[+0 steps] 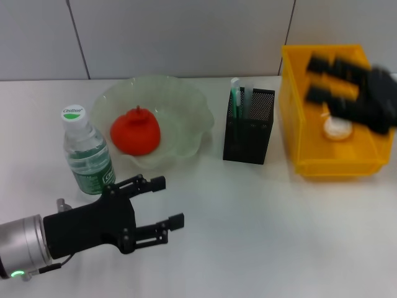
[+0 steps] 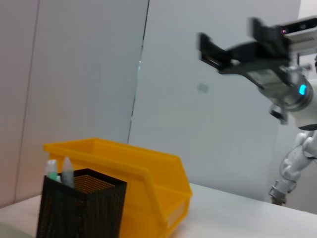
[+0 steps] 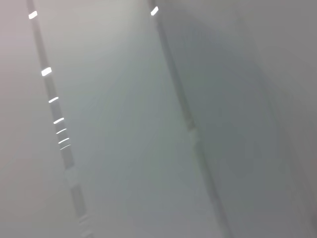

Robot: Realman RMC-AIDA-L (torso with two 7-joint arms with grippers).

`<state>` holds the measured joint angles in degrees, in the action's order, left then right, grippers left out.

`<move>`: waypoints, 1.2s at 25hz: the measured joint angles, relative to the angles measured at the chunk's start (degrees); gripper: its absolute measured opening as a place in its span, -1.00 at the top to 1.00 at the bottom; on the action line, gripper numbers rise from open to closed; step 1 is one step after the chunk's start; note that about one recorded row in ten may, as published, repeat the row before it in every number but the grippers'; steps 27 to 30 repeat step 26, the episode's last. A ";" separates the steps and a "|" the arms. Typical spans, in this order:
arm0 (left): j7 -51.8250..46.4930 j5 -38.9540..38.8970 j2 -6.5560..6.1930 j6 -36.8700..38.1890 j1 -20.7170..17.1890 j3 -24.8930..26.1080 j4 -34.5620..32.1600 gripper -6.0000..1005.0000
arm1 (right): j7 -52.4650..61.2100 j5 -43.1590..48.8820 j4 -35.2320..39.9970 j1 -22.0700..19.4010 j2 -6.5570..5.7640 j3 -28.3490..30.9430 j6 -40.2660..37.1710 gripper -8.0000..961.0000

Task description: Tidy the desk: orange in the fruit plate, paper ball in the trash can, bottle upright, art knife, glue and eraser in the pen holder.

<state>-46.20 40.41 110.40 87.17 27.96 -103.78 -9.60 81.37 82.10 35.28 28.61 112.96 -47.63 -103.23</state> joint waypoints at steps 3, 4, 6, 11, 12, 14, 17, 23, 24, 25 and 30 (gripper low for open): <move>-0.81 2.23 0.04 0.09 0.67 0.18 -0.12 -0.63 | -0.64 6.57 -0.28 -1.19 -0.16 0.26 -1.47 -0.55; -1.22 2.96 0.00 0.14 0.84 0.26 -0.15 -0.63 | -1.13 9.14 -0.42 -1.31 -0.02 0.35 -1.22 -0.55; -2.54 4.96 -0.30 0.74 1.25 0.47 -0.22 -0.63 | -2.48 13.89 -1.06 -1.32 0.45 0.37 -0.40 -0.55; -3.71 7.44 -0.89 1.50 1.36 0.59 -0.73 -0.63 | -7.75 23.23 -3.33 -0.87 2.42 0.03 3.82 -0.55; -4.17 7.94 -1.11 1.51 1.36 0.61 -0.78 -0.63 | -8.39 24.65 -3.40 -0.80 2.96 -0.01 4.75 -0.55; -4.74 8.51 -1.37 1.51 1.37 0.64 -0.78 -0.63 | -9.27 27.04 -3.44 -0.64 3.83 -0.04 6.32 -0.55; -5.24 9.00 -1.86 1.42 1.29 0.80 -0.78 -0.63 | -10.57 28.16 -3.48 -0.58 4.61 -0.06 7.25 -0.55; -5.24 9.09 -2.35 1.27 1.10 1.24 -0.77 -0.63 | -10.97 28.17 -3.54 -0.59 5.00 -0.10 7.29 -0.55; -5.15 9.10 -2.40 1.32 1.05 1.42 -0.77 -0.63 | -10.98 28.16 -3.53 -0.58 5.06 -0.10 7.29 -0.55; -5.15 9.10 -2.40 1.32 1.05 1.42 -0.77 -0.63 | -10.98 28.16 -3.49 -0.55 5.07 -0.10 7.29 -0.55; -4.99 9.12 -2.44 1.36 0.99 1.55 -0.76 -0.63 | -10.99 28.16 -3.47 -0.47 5.09 -0.09 7.29 -0.55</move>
